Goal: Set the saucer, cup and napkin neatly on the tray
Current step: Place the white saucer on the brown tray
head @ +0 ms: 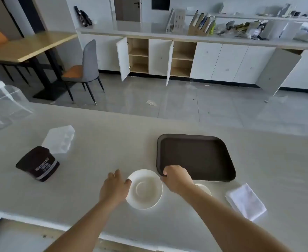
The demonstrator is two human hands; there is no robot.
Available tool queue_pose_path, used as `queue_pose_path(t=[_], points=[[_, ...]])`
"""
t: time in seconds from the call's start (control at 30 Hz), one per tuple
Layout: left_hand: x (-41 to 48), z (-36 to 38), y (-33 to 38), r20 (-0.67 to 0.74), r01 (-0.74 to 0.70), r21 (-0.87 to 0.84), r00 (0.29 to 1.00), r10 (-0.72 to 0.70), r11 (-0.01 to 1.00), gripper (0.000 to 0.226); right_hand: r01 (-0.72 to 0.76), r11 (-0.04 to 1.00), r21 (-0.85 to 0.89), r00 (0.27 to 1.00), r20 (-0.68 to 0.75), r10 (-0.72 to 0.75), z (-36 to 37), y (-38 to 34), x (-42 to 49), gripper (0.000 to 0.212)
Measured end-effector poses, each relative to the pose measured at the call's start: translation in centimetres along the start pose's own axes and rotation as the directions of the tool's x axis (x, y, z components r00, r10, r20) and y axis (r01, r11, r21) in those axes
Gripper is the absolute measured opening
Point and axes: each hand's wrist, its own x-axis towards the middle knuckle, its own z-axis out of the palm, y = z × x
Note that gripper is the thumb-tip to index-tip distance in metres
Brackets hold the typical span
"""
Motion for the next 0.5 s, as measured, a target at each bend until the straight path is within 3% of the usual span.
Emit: queue_pose_path(t=[0.13,0.27,0.5], points=[[1.5,1.2,-1.2,0.135,0.035,-0.016,0.990,-0.033,0.999,0.028,-0.129,0.991,-0.027,0.989,0.075,0.130,2.5,-0.6,0.8,0.019],[1.8,2.4,-1.5,0.110,0.008,-0.063,0.994,-0.001,0.998,0.003,-0.189,0.982,-0.004,0.975,0.115,0.188,4.0,-0.6,1.7,0.021],[0.8,3.6,-0.8,0.078,0.181,-0.412,0.983,-0.164,0.893,0.035,-0.242,0.964,0.107,0.961,0.164,0.223,5.6,-0.4,2.5,0.026]])
